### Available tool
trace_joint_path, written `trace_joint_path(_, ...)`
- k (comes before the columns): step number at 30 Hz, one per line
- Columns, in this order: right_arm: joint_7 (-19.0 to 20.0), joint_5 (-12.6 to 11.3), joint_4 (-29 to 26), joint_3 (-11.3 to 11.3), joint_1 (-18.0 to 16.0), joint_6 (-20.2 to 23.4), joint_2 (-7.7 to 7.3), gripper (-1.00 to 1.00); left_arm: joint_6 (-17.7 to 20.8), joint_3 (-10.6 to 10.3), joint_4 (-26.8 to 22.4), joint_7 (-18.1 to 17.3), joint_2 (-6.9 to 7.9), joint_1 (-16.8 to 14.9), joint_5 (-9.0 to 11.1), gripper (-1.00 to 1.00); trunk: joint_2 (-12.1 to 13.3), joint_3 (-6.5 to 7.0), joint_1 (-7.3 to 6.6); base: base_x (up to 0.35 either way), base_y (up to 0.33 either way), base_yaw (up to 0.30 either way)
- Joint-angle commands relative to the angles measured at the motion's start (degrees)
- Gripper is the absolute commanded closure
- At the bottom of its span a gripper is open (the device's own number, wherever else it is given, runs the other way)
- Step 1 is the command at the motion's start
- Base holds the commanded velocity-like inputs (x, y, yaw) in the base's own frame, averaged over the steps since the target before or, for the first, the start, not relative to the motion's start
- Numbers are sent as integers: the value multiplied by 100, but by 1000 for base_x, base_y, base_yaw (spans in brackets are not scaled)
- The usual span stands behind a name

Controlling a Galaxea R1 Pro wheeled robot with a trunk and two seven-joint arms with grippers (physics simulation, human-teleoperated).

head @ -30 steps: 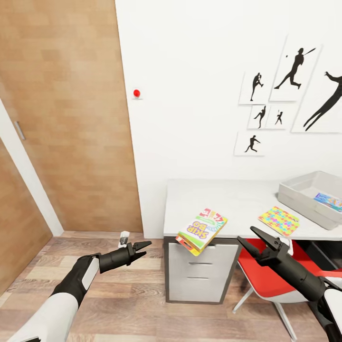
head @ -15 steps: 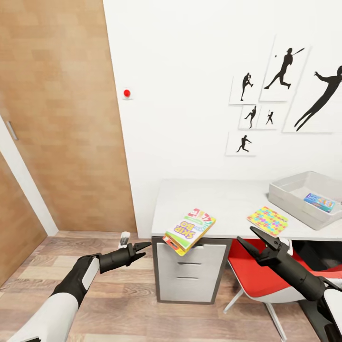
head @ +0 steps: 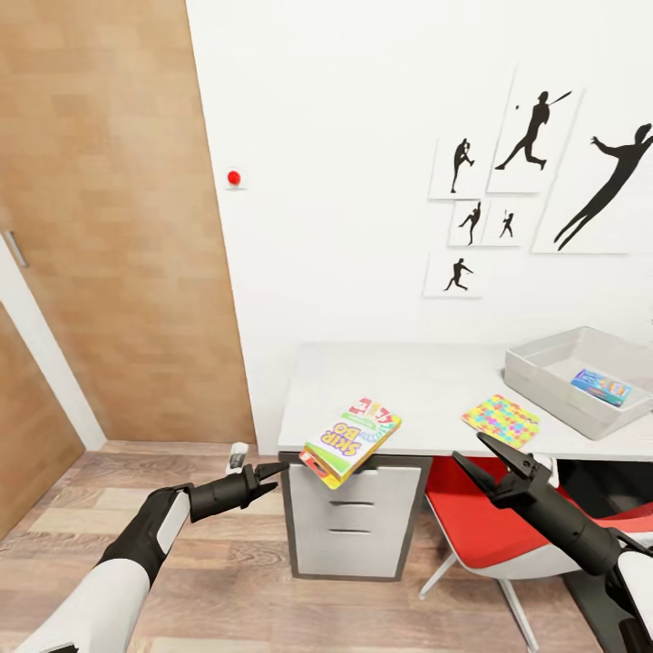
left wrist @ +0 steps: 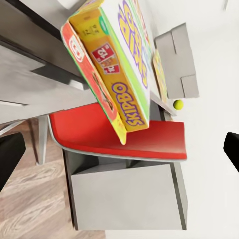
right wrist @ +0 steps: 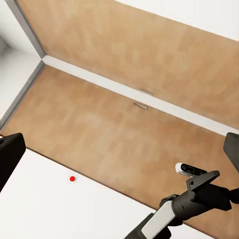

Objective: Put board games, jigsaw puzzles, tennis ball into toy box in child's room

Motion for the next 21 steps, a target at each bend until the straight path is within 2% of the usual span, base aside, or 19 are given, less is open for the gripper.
trace_joint_path(1,34,27,2,-6,-5,26,2,-100,34,8,2,-8,-1,-4,14,-100,-3,-6,0,6,-53,0)
trace_joint_path(9,34,32,2,-5,-5,26,6,-100,21,8,2,-6,-1,-4,13,-100,-3,-6,0,79,-15,0)
trace_joint_path(13,34,34,2,-3,-5,26,9,-100,-212,8,12,-7,-1,-4,22,-100,-3,-6,0,156,-1,0)
trace_joint_path(21,34,34,2,-5,-5,26,6,-100,-326,8,121,-8,-1,-4,23,-100,-3,-6,0,32,0,0)
